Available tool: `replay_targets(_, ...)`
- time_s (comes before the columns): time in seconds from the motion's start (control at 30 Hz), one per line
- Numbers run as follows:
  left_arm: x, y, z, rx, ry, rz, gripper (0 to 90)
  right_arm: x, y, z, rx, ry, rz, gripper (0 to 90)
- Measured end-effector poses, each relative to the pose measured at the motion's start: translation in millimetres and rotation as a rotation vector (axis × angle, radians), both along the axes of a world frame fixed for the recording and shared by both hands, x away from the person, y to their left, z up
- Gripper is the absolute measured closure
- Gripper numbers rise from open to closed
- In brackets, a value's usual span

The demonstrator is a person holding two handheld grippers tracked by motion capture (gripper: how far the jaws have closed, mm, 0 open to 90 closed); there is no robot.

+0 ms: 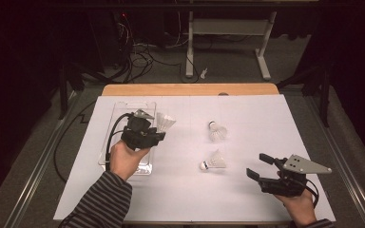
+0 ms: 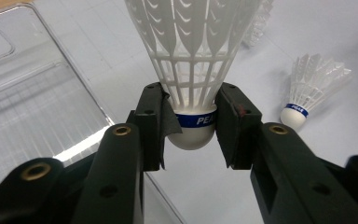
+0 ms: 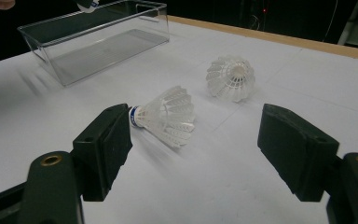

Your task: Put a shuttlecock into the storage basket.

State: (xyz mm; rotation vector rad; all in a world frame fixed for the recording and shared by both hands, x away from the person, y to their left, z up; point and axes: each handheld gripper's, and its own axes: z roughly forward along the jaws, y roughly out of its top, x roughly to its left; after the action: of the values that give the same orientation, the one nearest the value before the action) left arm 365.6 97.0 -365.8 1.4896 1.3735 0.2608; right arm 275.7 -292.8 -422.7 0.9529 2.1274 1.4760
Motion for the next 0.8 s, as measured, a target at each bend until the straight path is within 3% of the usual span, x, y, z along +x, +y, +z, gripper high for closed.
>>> replay_targets(0.8,6.5,33.7,2.0,-0.011,-0.009,0.081,65.1,0.0,0.3,0.0,-0.003,-0.001,0.001,26.4)
